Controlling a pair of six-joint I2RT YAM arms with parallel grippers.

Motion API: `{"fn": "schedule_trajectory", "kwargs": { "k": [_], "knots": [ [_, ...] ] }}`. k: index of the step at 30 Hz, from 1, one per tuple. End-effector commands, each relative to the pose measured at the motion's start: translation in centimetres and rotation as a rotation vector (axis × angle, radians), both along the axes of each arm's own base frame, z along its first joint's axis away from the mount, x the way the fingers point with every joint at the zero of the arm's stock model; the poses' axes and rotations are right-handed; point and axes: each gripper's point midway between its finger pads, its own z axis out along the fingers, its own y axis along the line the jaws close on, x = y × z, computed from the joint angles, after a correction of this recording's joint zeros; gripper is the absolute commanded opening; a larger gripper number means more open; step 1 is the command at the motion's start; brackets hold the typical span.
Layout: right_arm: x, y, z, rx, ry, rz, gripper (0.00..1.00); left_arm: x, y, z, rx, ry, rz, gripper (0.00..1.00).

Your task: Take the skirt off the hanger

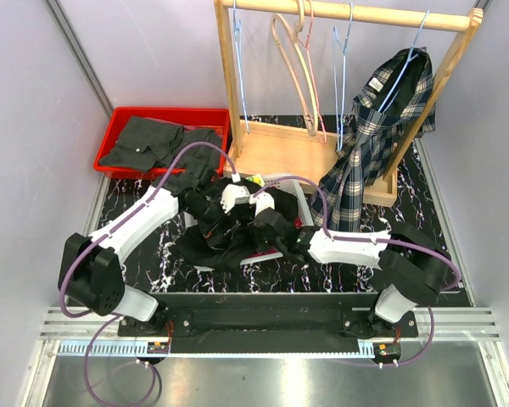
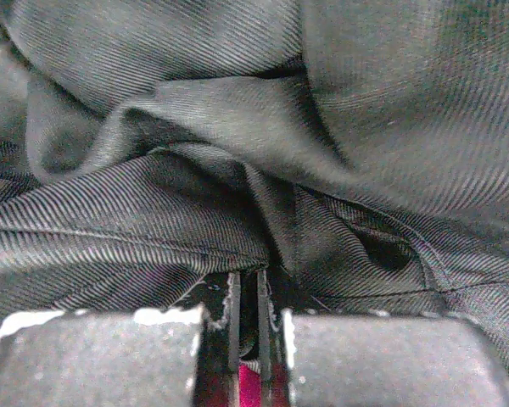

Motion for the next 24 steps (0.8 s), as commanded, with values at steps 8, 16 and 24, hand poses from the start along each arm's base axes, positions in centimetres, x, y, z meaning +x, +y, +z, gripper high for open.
{"fn": "schedule_trajectory", "kwargs": {
  "k": [8,16,24],
  "knots": [
    [-19.0,0.1,-6.4,-0.178,0.402,0.587,0.0,2.1,2.1,-6.7,0.202,-0.079,-0.021,0.99],
    [-20.7,1.1,-5.5,-0.175,0.368,0.687,0.0,3.0,4.0,-6.1,0.243,-0.115,0.007,0.99],
    [-18.7,3.5,-4.2,-0.256,0.31,0.678,0.21,2.9,6.1,-5.4,0.252,-0.124,0.053,0.99]
  ]
}}
